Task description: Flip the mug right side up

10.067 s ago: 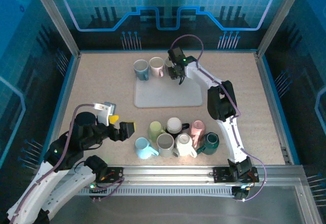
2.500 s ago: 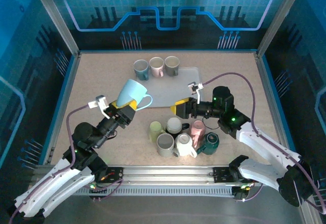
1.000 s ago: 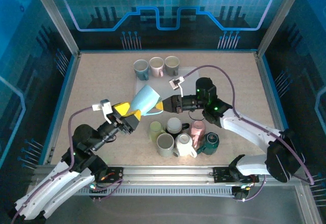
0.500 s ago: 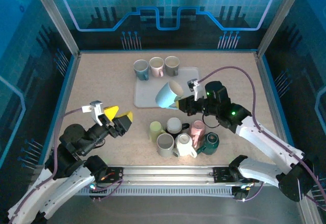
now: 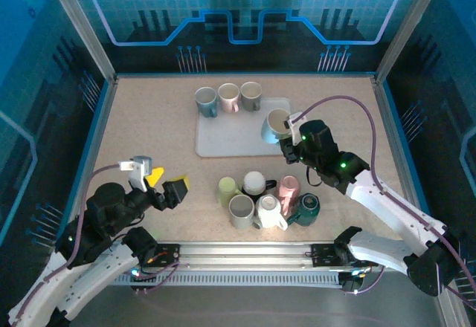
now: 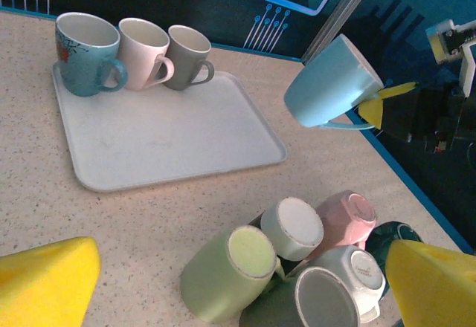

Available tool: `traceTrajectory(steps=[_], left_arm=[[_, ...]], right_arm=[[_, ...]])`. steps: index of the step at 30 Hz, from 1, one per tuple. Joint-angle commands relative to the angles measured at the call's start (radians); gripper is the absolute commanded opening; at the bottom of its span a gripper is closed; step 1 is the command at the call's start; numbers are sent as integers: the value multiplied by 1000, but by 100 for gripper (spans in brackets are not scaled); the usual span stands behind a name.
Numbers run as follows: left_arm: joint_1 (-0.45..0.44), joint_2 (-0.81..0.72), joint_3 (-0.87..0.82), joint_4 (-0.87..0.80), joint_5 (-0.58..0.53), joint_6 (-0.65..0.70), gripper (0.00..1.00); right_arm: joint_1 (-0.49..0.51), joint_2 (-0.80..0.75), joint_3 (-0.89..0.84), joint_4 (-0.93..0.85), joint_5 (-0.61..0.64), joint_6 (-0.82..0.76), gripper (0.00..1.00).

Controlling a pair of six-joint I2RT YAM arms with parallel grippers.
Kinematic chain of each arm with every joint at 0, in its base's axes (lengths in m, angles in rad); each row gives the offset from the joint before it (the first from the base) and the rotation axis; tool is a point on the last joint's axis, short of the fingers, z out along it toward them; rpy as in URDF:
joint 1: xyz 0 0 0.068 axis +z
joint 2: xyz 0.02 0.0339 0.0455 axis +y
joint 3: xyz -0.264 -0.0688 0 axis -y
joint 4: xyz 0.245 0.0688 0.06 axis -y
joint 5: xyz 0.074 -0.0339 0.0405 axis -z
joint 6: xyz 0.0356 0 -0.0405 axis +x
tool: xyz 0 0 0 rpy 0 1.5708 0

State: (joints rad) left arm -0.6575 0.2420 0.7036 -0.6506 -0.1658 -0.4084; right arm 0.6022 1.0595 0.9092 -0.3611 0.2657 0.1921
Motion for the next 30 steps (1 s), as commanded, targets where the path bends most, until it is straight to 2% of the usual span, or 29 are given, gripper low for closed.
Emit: traceTrajectory(steps=[1, 6, 16, 24, 30], left_arm=[[-1, -15, 14, -43, -16, 34, 99], [-5, -27, 2, -45, 0, 54, 99], [-5, -35, -26, 8, 73, 65, 99], [-4, -32, -31, 16, 83, 72, 99], [-4, -30, -33, 21, 84, 74, 99]], right_arm=[[-26, -17, 4, 161, 120, -30, 0], [-108, 33, -21, 255, 60, 1, 0], [-244, 239, 0, 389, -56, 4, 0], [-277, 441, 83, 433, -154, -20, 1], [-280, 630, 233, 382, -119, -48, 0]])
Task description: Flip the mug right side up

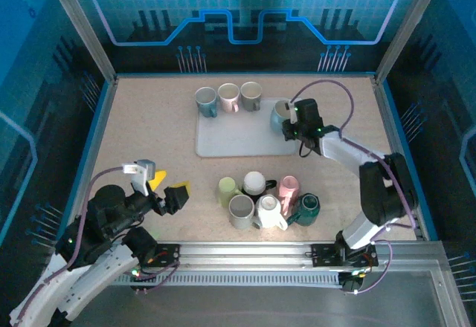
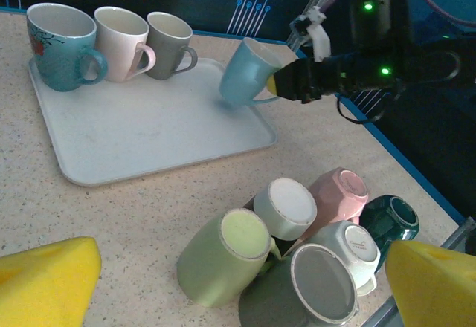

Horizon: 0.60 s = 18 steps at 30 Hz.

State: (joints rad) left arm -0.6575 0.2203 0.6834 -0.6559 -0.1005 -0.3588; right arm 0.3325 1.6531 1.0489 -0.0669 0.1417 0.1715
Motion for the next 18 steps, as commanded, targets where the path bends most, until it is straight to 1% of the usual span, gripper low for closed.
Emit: traceTrajectory(steps=[1, 5, 10, 15, 18], left_arm=[[-4, -7, -13, 25, 17, 25, 99], [-4, -3, -13, 26, 16, 26, 99], [-4, 8, -10, 24, 19, 25, 99], [-5, 9, -10, 21, 12, 26, 99], [-5, 10, -11, 20, 11, 26, 99]], right_arm=[[-10, 68, 120, 79, 20, -31, 0], [-10, 163, 206, 52, 57, -48, 1], [-9, 271, 344, -42, 102, -72, 2], [-11, 358, 465, -148, 125, -80, 2], [-12, 389, 498, -166, 130, -82, 4]])
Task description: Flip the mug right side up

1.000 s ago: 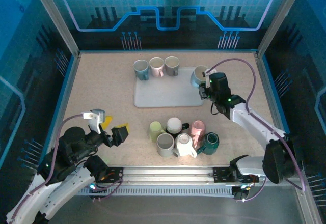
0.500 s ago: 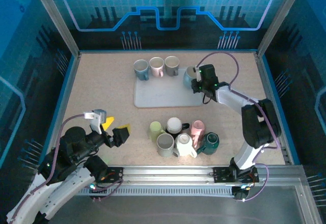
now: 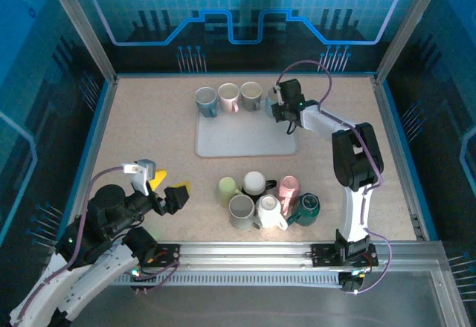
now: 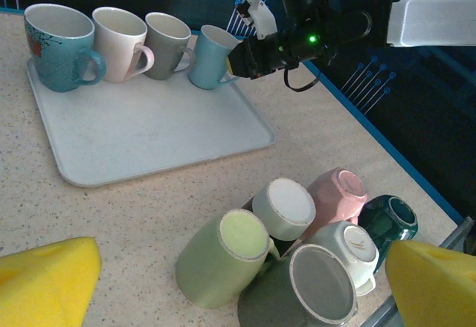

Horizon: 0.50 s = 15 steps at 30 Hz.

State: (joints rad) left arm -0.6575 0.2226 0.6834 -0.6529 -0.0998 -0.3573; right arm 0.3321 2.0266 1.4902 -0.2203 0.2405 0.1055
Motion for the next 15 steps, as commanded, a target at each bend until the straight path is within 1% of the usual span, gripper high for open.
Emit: traceTrajectory(steps=[1, 4, 7, 10, 15], left_arm=[[-5, 8, -12, 17, 9, 24, 99], [-5, 11, -10, 19, 16, 24, 97], [-5, 13, -11, 17, 15, 24, 97], [-5, 16, -10, 17, 13, 23, 98], [-5, 17, -12, 18, 16, 23, 99]], right_arm=[[-11, 23, 60, -10, 27, -15, 5], [-11, 48, 85, -24, 20, -10, 9], [-11, 66, 103, -53, 22, 1, 20], [-15, 65, 92, -44, 10, 3, 29], [-14, 69, 99, -54, 4, -6, 33]])
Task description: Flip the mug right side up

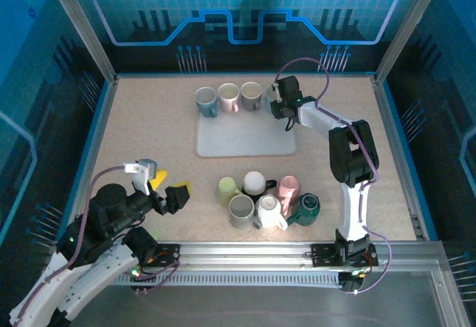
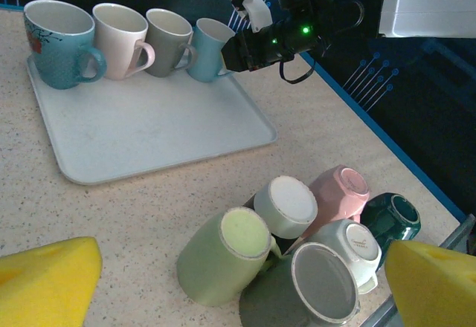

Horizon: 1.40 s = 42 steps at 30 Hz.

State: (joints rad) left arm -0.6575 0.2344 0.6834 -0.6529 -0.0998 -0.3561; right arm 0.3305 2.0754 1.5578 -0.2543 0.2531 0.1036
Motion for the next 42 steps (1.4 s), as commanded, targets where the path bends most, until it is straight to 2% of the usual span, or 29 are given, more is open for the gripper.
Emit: traceTrajectory(steps=[1, 16, 20, 25, 28, 37, 42], left_arm=[[-4, 5, -13, 18, 16, 21, 99], [-5, 6, -10, 15, 11, 18, 99], [-4, 6, -9, 13, 11, 19, 99], [-5, 8, -7, 10, 3, 19, 99], [-4, 23, -7, 10, 2, 20, 99], [-4, 77, 7, -9, -43, 4, 99], [-3, 80, 24, -45, -132, -44, 99]], right_arm=[[-13, 20, 31, -19, -8, -1, 34], [-28, 77, 85, -64, -74, 25, 35], [-31, 53, 72, -65, -80, 24, 44], [-30, -73, -61, 36, -93, 14, 65], [-32, -156, -135, 89, -114, 1, 73], [-18, -380, -256, 98, -29, 43, 72], [107, -523, -369, 111, 61, 62, 70]])
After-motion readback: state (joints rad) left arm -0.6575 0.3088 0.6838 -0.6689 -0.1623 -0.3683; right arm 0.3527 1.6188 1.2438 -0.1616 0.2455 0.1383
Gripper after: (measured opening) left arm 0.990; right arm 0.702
